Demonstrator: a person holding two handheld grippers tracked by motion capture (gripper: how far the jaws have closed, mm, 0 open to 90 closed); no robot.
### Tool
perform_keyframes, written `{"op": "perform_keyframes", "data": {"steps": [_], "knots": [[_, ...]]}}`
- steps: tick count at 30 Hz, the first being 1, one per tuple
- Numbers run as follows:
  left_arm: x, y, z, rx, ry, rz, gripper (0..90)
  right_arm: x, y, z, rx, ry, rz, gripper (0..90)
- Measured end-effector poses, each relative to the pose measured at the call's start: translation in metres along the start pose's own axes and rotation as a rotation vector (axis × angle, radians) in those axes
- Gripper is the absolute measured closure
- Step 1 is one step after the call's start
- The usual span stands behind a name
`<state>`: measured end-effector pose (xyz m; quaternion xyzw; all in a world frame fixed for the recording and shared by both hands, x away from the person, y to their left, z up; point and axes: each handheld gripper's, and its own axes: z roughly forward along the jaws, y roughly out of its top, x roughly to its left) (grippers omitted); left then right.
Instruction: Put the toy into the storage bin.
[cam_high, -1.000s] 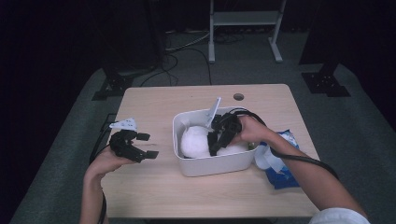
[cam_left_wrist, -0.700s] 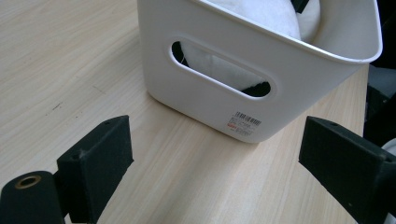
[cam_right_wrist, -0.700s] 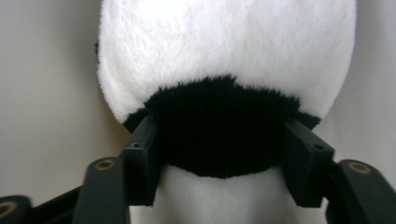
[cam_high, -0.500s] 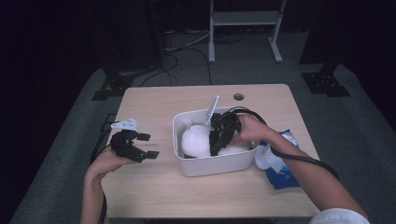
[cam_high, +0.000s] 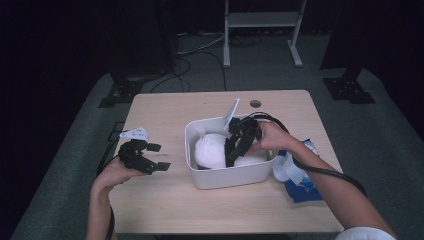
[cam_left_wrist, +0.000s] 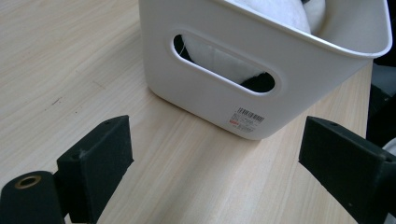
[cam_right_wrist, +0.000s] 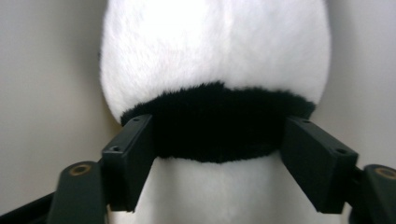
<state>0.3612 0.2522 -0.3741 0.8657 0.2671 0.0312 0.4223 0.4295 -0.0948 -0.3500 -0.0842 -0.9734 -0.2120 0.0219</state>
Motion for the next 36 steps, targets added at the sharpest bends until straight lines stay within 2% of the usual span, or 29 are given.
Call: {"op": "perform_keyframes", "data": {"steps": [11,15,22,27,36], "knots": [[-0.001,0.001,0.003,0.003,0.006,0.002,8.3,0.002,-0.017,-0.039,-0.106,-0.034,0.036,28.0],[0.0,0.001,0.005,0.002,0.007,-0.003,8.4,0.002,-0.025,-0.049,-0.125,-0.051,0.052,27.9],[0.0,0.002,0.009,0.014,0.001,0.001,8.3,0.005,-0.039,-0.063,-0.171,-0.074,0.075,27.5],[0.0,0.003,0.009,0.006,0.0,0.004,8.3,0.007,-0.051,-0.073,-0.2,-0.087,0.108,27.4],[0.0,0.002,0.008,0.001,0.006,-0.004,8.3,0.009,-0.065,-0.089,-0.245,-0.112,0.14,27.2]]}}
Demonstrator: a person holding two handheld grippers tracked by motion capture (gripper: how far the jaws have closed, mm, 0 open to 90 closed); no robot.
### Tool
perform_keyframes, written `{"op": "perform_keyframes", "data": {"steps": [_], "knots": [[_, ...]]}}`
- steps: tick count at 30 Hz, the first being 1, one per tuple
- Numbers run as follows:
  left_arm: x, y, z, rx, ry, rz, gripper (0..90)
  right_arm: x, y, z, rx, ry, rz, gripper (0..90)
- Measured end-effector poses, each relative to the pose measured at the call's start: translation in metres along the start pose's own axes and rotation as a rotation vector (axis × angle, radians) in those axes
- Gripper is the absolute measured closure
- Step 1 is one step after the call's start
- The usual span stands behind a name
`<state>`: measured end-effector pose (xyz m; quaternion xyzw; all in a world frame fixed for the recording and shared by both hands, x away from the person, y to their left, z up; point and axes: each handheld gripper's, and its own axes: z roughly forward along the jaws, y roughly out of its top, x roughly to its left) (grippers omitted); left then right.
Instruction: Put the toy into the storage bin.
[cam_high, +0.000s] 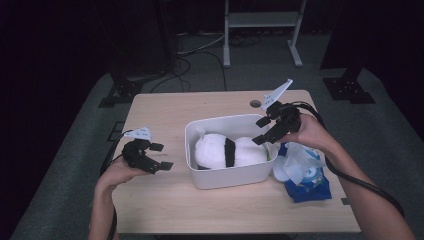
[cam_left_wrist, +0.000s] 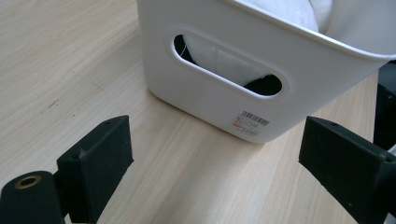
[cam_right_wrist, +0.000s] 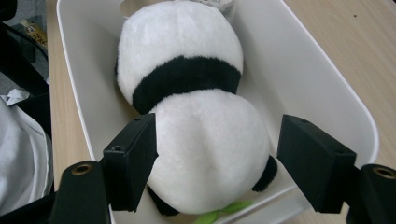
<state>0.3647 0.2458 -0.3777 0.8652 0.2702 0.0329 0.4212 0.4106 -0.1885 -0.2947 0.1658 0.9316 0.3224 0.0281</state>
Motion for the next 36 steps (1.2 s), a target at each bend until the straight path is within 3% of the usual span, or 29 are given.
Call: {"op": "perform_keyframes", "data": {"steps": [21,36], "knots": [[0.002,-0.002,-0.003,-0.002,0.011,-0.009,8.4,-0.004,-0.045,-0.03,-0.071,-0.06,0.087,26.6],[0.004,-0.003,0.001,0.004,0.012,-0.018,8.3,-0.005,-0.082,-0.033,-0.136,-0.081,0.161,26.2]]}}
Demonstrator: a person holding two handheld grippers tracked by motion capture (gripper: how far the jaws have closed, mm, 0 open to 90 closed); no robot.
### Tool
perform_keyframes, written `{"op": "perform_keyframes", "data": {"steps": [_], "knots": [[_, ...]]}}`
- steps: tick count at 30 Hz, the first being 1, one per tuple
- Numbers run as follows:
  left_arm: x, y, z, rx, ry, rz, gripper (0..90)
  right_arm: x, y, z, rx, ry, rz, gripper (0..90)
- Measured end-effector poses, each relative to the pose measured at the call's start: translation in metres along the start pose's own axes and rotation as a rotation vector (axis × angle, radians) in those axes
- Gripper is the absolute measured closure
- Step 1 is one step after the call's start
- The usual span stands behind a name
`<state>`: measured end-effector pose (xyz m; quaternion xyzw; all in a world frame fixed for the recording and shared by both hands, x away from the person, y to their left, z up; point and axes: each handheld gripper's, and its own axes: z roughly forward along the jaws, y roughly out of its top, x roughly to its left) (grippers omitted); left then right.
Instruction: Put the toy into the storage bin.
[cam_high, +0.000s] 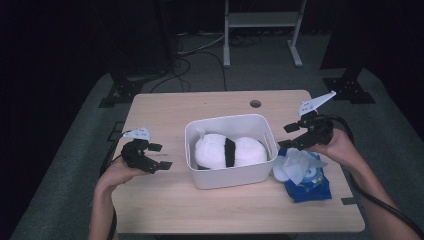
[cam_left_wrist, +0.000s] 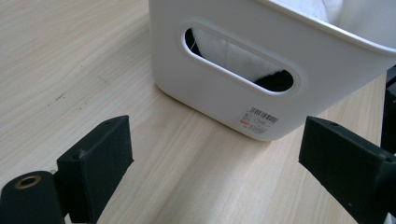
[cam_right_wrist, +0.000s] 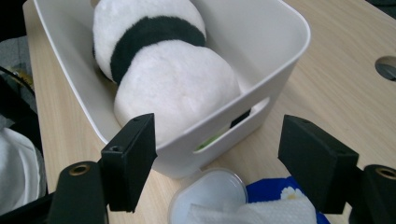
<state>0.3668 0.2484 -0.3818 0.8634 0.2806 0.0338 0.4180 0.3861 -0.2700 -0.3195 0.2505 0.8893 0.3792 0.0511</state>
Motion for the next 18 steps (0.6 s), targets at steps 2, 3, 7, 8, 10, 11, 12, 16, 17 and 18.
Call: {"op": "perform_keyframes", "data": {"steps": [2,3,7,8,10,11,12,16,17,18], "knots": [[0.0,0.0,0.0,0.008,0.0,0.007,8.3,0.0,-0.006,0.0,-0.005,-0.002,0.012,26.2],[0.0,0.0,0.0,0.007,0.001,0.006,8.3,-0.001,-0.009,-0.001,-0.009,-0.003,0.019,26.2],[0.0,0.0,0.001,0.006,0.001,0.008,8.4,-0.002,-0.02,-0.001,-0.016,-0.005,0.04,26.2],[0.0,0.0,0.001,0.007,0.001,0.008,8.3,-0.002,-0.023,-0.001,-0.015,-0.006,0.044,26.2],[0.0,0.0,0.002,0.009,0.002,0.007,8.3,-0.002,-0.029,-0.001,-0.015,-0.007,0.054,26.1],[0.0,0.0,0.002,0.01,0.003,0.005,8.3,-0.002,-0.031,-0.002,-0.015,-0.008,0.059,26.1],[0.0,0.0,0.002,0.009,0.004,0.005,8.4,-0.003,-0.034,-0.002,-0.017,-0.01,0.064,26.0],[0.0,0.0,0.003,0.008,0.002,0.004,8.4,-0.003,-0.043,-0.003,-0.027,-0.015,0.083,25.9],[0.0,0.0,0.003,0.008,0.003,0.005,8.3,-0.003,-0.045,-0.003,-0.027,-0.015,0.085,25.9],[0.0,0.0,0.004,0.006,0.003,0.001,8.4,-0.003,-0.047,-0.003,-0.024,-0.018,0.09,25.7]]}}
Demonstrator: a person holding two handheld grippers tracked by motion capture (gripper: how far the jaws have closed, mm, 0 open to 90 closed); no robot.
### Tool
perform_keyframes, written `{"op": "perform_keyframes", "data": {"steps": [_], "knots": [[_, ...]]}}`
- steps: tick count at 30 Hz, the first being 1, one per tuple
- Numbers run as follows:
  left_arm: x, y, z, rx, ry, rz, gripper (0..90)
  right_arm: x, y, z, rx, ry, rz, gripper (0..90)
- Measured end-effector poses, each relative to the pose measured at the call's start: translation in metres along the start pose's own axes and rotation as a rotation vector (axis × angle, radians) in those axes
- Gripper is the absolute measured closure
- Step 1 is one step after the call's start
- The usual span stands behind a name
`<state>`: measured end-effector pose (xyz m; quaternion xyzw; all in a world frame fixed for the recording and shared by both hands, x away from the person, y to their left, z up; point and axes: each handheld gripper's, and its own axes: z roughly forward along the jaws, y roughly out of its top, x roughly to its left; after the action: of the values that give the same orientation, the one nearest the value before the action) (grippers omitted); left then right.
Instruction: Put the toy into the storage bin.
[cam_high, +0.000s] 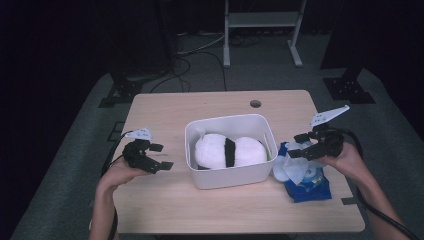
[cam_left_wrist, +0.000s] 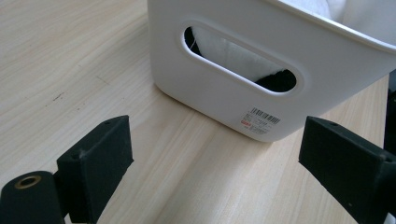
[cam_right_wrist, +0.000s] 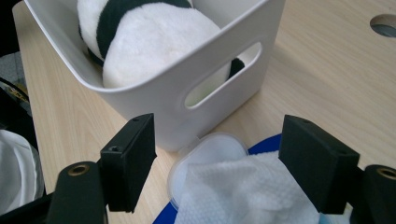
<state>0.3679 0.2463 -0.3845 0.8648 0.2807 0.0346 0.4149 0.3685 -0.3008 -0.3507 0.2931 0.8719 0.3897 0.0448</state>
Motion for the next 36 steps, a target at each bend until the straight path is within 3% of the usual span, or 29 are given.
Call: {"op": "perform_keyframes", "data": {"steps": [13,24,36], "knots": [[0.0,0.0,0.002,0.006,0.0,0.006,8.4,0.001,-0.029,0.003,-0.018,-0.009,0.037,25.2],[0.001,-0.002,-0.001,0.001,0.004,0.001,8.3,0.004,-0.047,0.003,-0.065,-0.014,0.069,25.3],[0.001,-0.002,-0.002,-0.005,0.008,-0.002,8.3,0.008,-0.064,0.006,-0.079,-0.02,0.094,25.3]]}}
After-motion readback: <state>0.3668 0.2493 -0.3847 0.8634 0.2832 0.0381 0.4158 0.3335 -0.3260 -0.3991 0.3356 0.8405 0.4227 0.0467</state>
